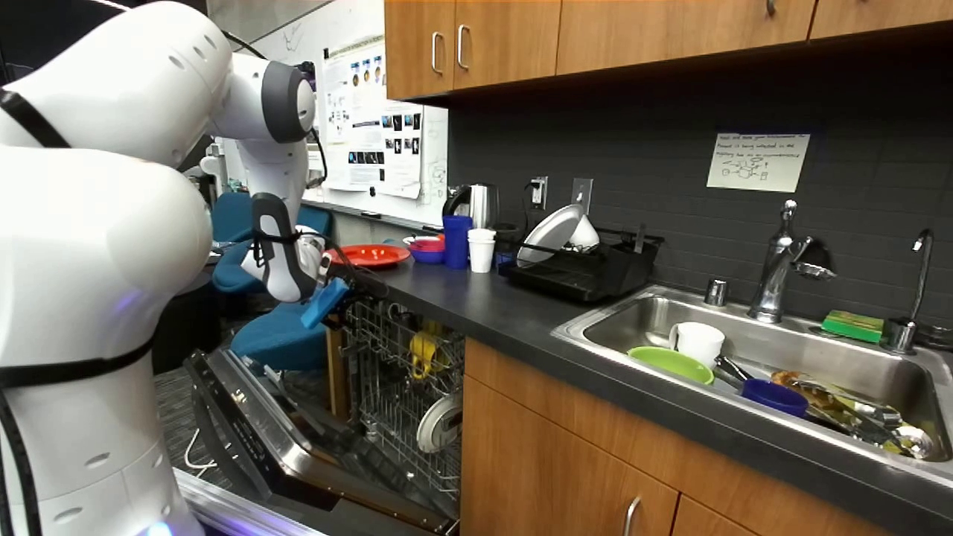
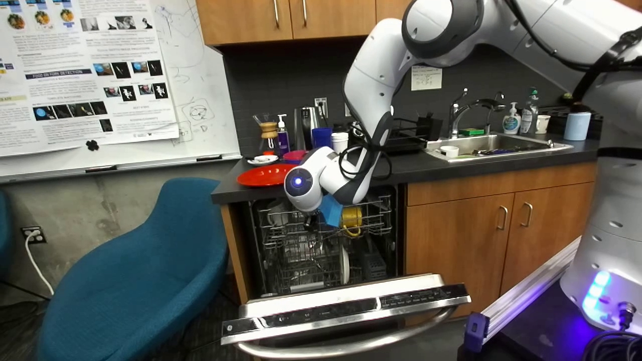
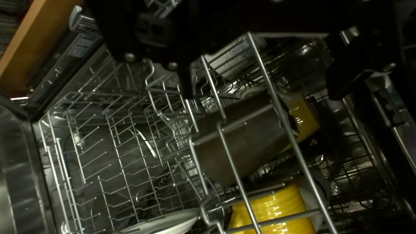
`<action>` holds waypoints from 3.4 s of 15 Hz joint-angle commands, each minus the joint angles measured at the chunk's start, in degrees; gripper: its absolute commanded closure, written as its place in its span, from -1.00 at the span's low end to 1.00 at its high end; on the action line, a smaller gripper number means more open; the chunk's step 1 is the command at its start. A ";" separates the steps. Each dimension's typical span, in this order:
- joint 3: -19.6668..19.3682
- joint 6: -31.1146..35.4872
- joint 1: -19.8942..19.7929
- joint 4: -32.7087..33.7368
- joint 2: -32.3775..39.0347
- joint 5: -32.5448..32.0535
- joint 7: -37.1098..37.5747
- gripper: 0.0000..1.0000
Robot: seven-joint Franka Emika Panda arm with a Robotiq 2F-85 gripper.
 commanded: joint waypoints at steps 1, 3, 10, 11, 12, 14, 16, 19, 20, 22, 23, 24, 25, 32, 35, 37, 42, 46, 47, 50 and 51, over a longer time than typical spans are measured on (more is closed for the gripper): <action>-0.59 -1.91 -0.65 -1.07 -0.24 -4.27 4.64 -1.00; -0.33 -2.92 -1.14 -2.12 -0.28 -5.65 7.76 -1.00; 0.88 -4.73 -3.30 -7.08 -1.78 -7.32 18.38 -1.00; 1.00 -4.77 -3.47 -7.57 -2.06 -7.64 19.60 -1.00; 1.06 -4.98 -3.48 -8.09 -2.33 -8.19 20.98 -1.00; 1.22 -5.38 -3.42 -8.50 -2.68 -9.43 23.16 -1.00; 1.54 -6.19 -3.11 -8.67 -3.08 -11.53 25.37 -1.00; 2.15 -7.99 -2.61 -9.31 -3.71 -15.90 27.27 -1.00; 2.56 -8.45 -2.68 -9.78 -3.98 -17.16 27.89 -1.00; 3.30 -9.54 -2.81 -10.78 -4.29 -19.40 29.11 -1.00; 3.61 -10.30 -2.83 -11.34 -4.37 -20.54 29.65 -1.00; 3.92 -11.02 -2.87 -11.97 -4.48 -21.53 30.26 -1.00; 4.18 -12.27 -2.74 -12.43 -4.44 -22.43 31.08 -1.00; 6.13 -20.64 -2.85 -15.77 -4.43 -25.61 36.42 -1.00; 6.51 -24.34 -2.32 -16.71 -4.17 -26.86 37.56 -1.00; 6.72 -26.37 -1.93 -17.47 -3.92 -28.19 37.55 -1.00; 7.47 -30.28 -1.04 -19.48 -2.59 -32.18 36.56 -1.00; 7.73 -33.59 -0.49 -20.04 -0.70 -34.04 36.10 -1.00; 7.66 -34.55 -0.38 -19.70 -0.17 -34.62 35.87 -1.00; 7.72 -36.87 -0.41 -18.01 1.46 -35.94 35.35 -1.00; 7.77 -37.38 -0.47 -17.55 1.93 -36.30 35.25 -1.00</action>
